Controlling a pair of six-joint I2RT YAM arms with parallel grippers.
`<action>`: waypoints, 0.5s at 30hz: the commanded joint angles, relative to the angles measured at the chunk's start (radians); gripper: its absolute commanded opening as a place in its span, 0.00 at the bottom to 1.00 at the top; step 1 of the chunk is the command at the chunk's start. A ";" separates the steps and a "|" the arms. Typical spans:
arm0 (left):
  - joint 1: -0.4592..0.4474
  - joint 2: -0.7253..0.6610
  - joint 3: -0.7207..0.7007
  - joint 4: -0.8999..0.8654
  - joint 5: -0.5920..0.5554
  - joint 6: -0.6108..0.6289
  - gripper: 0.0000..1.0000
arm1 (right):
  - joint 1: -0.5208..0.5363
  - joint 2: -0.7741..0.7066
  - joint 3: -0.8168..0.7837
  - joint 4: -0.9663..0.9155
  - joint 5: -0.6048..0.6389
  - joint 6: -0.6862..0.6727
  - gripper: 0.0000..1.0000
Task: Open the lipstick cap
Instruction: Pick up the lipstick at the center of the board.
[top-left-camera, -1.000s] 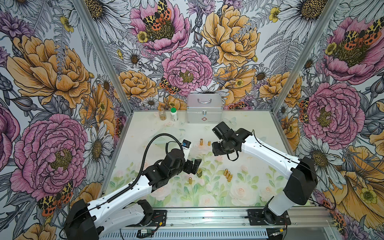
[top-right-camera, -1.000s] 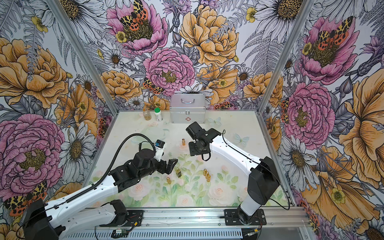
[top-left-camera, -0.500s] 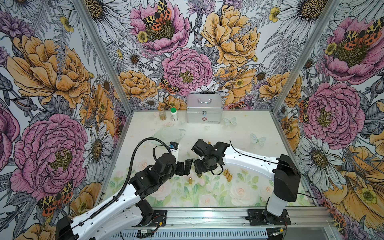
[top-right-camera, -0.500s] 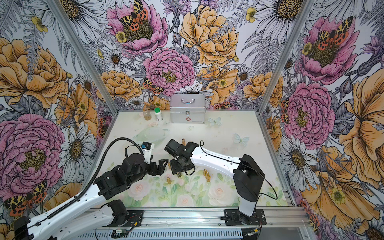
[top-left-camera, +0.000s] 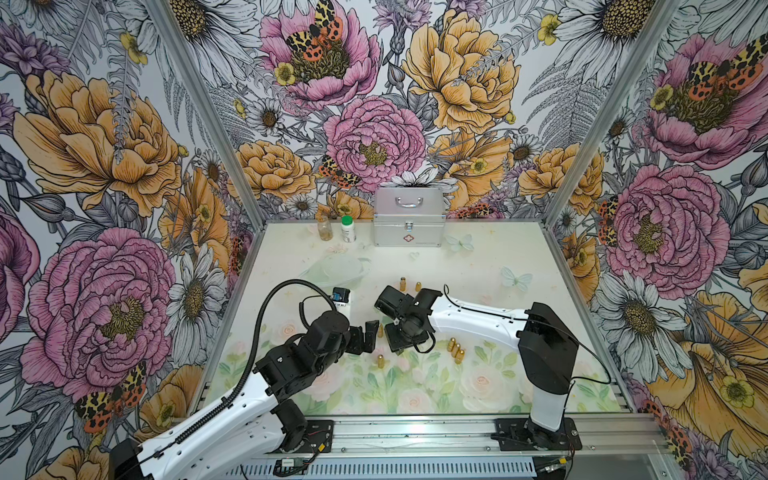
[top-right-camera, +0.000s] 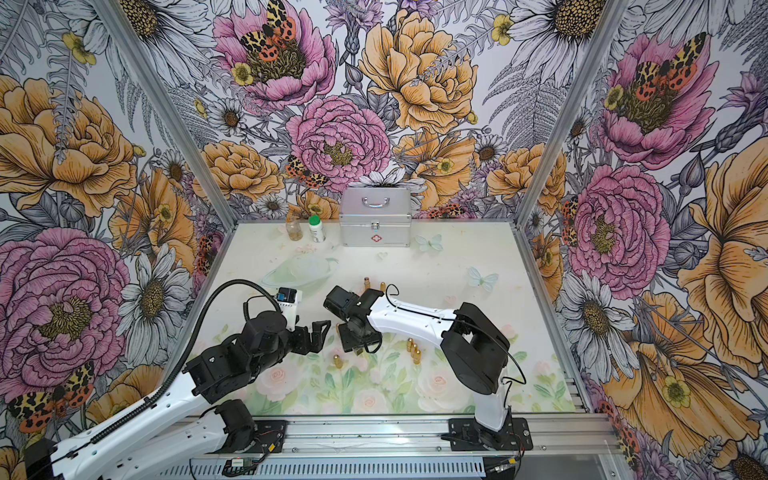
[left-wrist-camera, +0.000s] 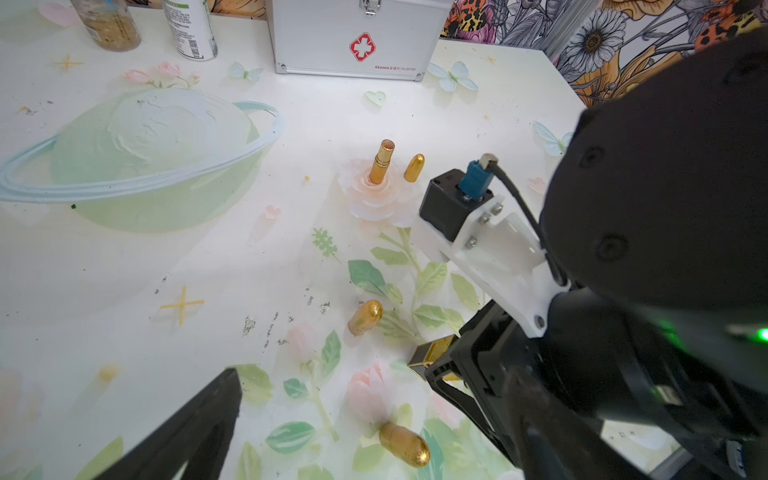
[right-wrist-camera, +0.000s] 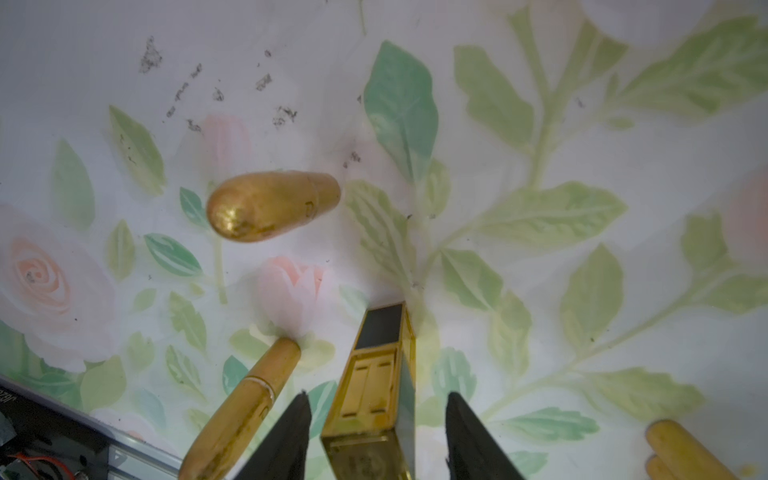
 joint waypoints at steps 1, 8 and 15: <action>0.014 -0.021 -0.012 -0.006 -0.026 -0.013 0.99 | 0.008 0.023 0.031 0.020 0.034 0.001 0.51; 0.024 -0.034 -0.016 -0.006 -0.018 -0.015 0.99 | 0.011 0.049 0.029 0.020 0.052 -0.004 0.43; 0.034 -0.037 -0.017 -0.007 -0.008 -0.011 0.99 | 0.020 0.068 0.029 0.020 0.065 0.000 0.37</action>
